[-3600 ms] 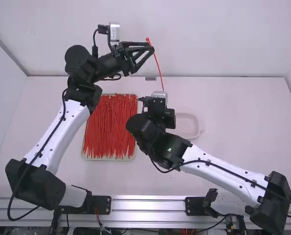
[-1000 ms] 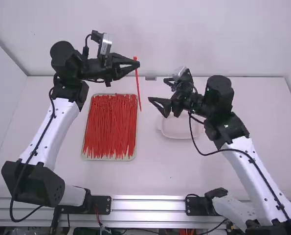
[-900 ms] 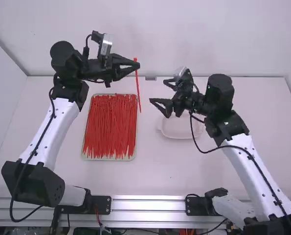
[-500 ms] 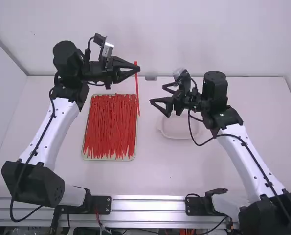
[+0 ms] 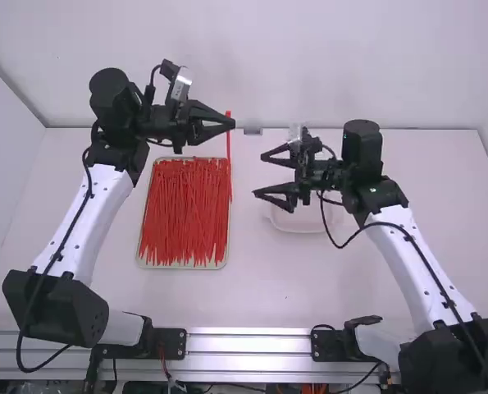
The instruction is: Fasten the cable tie
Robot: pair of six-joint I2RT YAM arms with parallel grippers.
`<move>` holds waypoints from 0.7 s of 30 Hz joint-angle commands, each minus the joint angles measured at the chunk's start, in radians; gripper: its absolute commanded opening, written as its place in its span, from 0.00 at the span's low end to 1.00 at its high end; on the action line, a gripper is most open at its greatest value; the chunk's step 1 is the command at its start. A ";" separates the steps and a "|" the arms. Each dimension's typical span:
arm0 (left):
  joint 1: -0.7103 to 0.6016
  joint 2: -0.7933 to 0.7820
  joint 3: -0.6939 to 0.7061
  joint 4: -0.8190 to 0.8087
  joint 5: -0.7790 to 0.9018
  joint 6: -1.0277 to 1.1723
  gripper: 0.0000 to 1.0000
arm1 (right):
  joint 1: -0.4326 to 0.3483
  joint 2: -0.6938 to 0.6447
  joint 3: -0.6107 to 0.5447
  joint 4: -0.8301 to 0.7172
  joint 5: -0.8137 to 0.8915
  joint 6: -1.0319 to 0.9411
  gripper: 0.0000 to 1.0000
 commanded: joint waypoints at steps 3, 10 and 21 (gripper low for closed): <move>0.006 -0.008 0.023 -0.004 0.022 -0.019 0.02 | 0.002 -0.002 0.029 0.000 -0.129 -0.156 0.98; 0.006 -0.008 0.023 0.005 0.017 -0.081 0.02 | -0.018 -0.002 0.022 -0.001 -0.037 -0.160 0.98; 0.006 -0.008 0.023 0.004 0.018 -0.138 0.02 | -0.011 0.003 -0.028 0.002 -0.023 -0.160 0.98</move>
